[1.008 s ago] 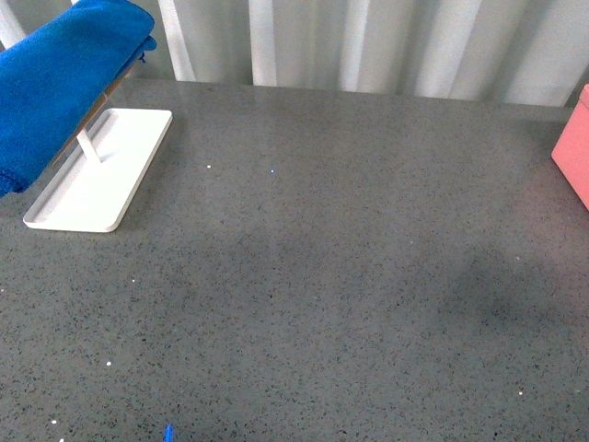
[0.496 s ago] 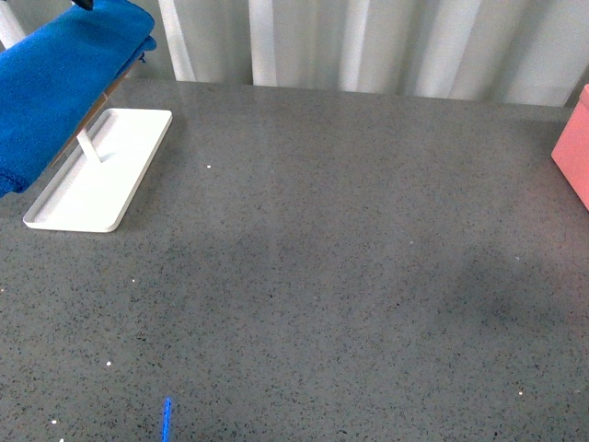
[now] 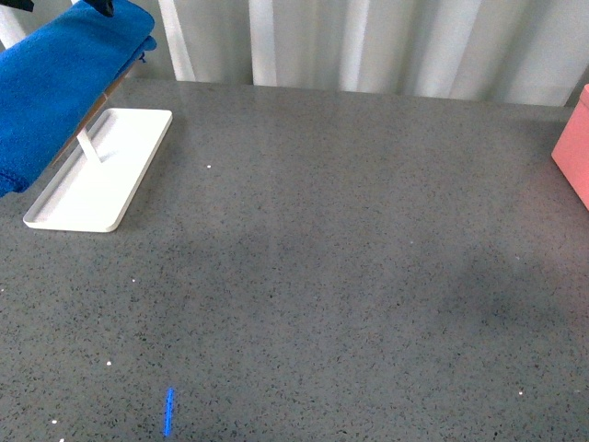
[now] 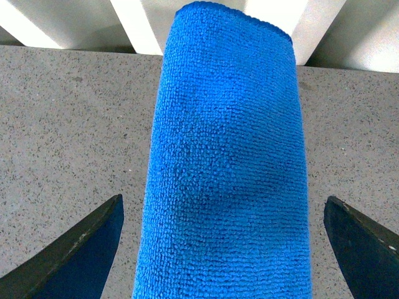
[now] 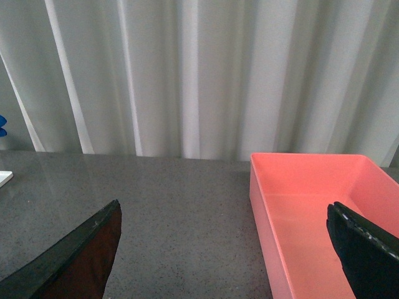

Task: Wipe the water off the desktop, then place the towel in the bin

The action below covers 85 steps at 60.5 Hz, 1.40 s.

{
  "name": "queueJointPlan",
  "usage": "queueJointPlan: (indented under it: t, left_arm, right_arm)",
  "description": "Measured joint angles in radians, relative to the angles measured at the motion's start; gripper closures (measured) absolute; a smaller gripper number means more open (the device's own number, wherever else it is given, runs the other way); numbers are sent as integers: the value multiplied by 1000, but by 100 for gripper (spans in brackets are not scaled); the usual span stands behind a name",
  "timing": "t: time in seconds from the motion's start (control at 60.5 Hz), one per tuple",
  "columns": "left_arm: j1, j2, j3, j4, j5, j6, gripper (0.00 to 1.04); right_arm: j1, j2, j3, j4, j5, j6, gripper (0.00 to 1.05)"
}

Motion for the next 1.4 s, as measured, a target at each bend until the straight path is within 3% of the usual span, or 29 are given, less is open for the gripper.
queueJointPlan:
  t: [0.297,0.677,0.892,1.206,1.404]
  left_arm:
    - [2,5,-83,58,-18,73,8]
    - [12,8,-86,62,-14,82,69]
    - [18,0,-86,60,-5,81,98]
    - [18,-92,-86,41,55,82,99]
    - [-52,-299,-188,116,161,72,99]
  right_arm:
    - [0,0,0,0,0,0,7]
    - [0,0,0,0,0,0,7]
    - [0,0,0,0,0,0,7]
    - [0,0,0,0,0,0,7]
    - [0,0,0,0,0,0,7]
